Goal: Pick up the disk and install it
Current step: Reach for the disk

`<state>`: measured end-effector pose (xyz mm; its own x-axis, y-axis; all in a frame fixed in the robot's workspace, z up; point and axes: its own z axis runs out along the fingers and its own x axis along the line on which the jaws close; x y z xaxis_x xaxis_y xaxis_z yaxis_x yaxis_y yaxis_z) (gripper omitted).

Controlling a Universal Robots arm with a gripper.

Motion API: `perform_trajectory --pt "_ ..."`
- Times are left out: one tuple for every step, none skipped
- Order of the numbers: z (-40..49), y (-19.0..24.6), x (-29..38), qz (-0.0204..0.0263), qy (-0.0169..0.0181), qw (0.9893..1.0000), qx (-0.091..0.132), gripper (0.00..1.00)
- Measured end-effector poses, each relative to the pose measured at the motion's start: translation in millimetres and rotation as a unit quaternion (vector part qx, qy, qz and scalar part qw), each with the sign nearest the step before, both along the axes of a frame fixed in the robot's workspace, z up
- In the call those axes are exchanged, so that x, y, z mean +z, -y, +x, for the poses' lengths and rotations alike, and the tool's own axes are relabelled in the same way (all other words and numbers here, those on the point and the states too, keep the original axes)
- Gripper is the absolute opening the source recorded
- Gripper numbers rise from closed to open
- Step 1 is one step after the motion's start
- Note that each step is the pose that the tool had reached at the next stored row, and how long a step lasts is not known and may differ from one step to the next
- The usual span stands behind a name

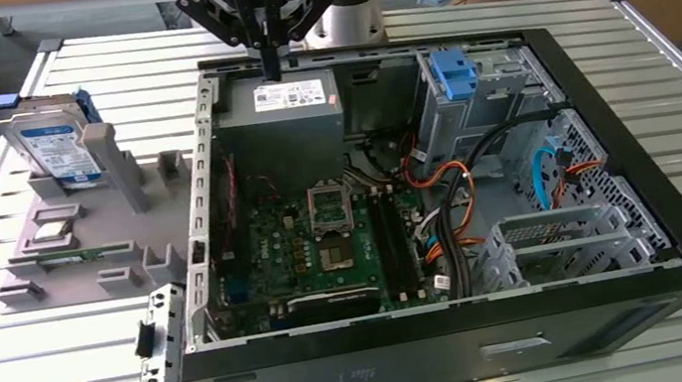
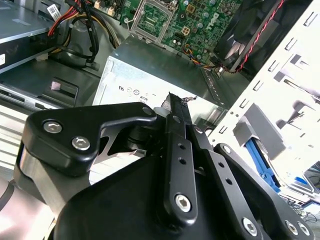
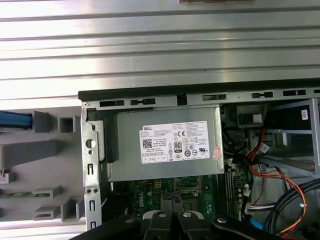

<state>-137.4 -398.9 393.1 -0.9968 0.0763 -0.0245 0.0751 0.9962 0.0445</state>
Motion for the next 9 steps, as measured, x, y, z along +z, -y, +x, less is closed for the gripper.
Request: perform_trajectory --pt "-0.2 0.0 0.0 0.0 0.0 1.0 0.0 0.11" --pt "-0.7 0.0 0.0 0.0 0.0 1.0 0.0 0.11" --pt "-1.1 0.0 0.0 0.0 0.0 1.0 0.0 0.11" --pt "-1.7 0.0 0.0 0.0 0.0 1.0 0.0 0.11" --pt "-2.3 0.0 0.0 0.0 0.0 1.0 0.0 0.11" --pt "-2.9 0.0 0.0 0.0 0.0 1.0 0.0 0.11" --pt "-3.3 0.0 0.0 0.0 0.0 1.0 0.0 0.11" --pt "-3.8 0.0 0.0 0.0 0.0 1.0 0.0 0.11" --pt "-4.1 0.0 0.0 0.0 0.0 1.0 0.0 0.11"
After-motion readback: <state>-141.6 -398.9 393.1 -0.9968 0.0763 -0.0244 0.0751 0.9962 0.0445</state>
